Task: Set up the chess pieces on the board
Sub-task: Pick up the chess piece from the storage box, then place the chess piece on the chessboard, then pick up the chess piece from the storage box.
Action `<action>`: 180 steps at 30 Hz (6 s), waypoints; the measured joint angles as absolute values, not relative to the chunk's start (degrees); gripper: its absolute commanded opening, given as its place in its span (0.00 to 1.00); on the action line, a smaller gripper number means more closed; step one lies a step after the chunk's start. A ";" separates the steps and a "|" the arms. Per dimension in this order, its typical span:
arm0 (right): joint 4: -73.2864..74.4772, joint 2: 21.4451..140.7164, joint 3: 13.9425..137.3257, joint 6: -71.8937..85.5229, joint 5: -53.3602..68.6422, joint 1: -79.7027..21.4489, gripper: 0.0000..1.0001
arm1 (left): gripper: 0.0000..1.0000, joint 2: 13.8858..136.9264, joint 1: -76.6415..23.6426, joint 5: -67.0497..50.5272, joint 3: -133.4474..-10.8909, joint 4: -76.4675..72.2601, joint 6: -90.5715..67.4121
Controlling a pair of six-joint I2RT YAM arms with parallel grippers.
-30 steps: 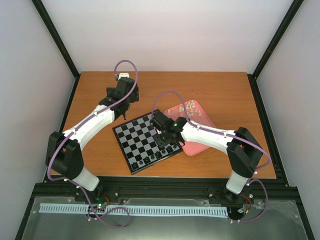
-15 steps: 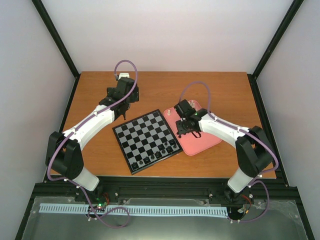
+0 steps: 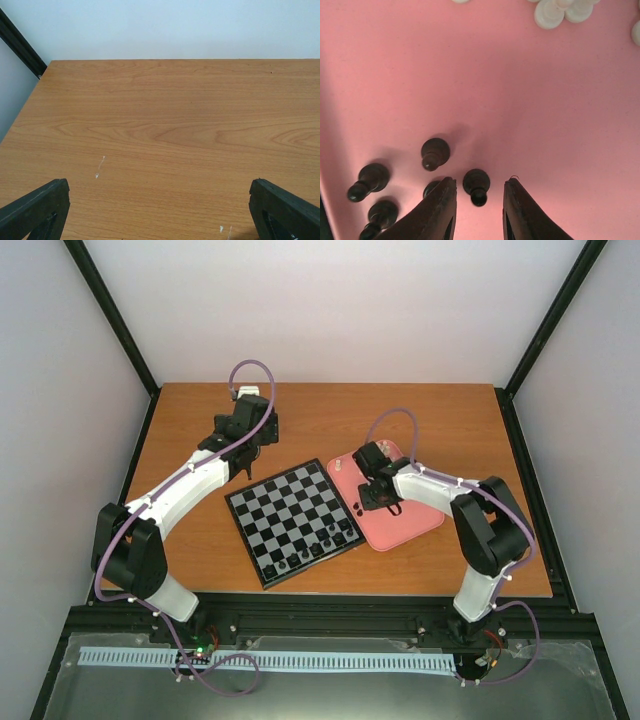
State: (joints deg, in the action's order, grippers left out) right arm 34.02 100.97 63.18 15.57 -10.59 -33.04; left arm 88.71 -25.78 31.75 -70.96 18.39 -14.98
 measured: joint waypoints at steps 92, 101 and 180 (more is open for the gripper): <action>41.67 108.62 77.52 15.42 1.32 -57.80 0.06 | 1.00 88.12 -25.78 31.48 -70.59 18.37 -15.00; 41.60 109.19 77.47 15.42 1.37 -57.80 0.09 | 1.00 88.01 -25.78 31.48 -70.46 18.37 -15.00; 35.11 102.80 65.23 15.40 -6.15 -33.39 0.21 | 1.00 86.74 -25.78 31.48 -70.02 18.02 -14.98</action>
State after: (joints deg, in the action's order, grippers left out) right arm 35.11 102.80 65.23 15.40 -6.15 -33.39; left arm 86.74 -25.78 31.48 -70.02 18.02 -14.98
